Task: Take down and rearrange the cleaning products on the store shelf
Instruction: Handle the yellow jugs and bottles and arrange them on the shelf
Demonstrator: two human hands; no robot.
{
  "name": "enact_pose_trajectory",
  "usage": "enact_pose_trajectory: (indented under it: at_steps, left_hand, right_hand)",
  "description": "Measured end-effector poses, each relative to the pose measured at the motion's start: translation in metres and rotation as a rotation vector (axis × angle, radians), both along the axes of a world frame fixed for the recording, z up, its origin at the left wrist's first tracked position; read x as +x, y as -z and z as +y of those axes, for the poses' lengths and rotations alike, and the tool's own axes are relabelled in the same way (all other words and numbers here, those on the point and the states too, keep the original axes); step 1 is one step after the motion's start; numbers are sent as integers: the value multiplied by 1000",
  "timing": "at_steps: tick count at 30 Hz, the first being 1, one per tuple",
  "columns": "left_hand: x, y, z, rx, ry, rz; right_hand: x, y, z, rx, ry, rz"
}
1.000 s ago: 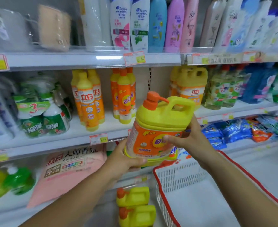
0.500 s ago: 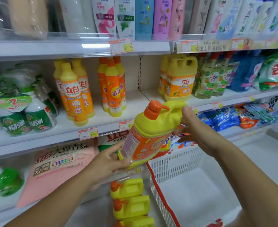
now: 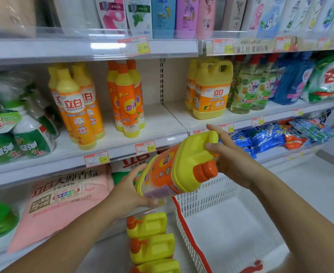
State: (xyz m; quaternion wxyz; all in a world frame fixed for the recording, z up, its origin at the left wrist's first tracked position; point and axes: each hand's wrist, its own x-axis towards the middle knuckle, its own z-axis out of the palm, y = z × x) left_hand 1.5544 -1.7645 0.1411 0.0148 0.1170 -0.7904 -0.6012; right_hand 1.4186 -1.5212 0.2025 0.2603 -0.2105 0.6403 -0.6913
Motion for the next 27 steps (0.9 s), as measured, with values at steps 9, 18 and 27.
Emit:
enact_pose_trajectory:
  at_steps: [9,18,27]
  left_hand:
    - [4,-6,1,6,57,71]
    - [12,-3,-13,97,116,66]
    - [14,-6,-14,394,171,-14]
  right_hand:
    - [-5,5,-1,-117,6,69]
    - [6,-9,1,-122,-170,70]
    - [7,-17,-8,-36,43,235]
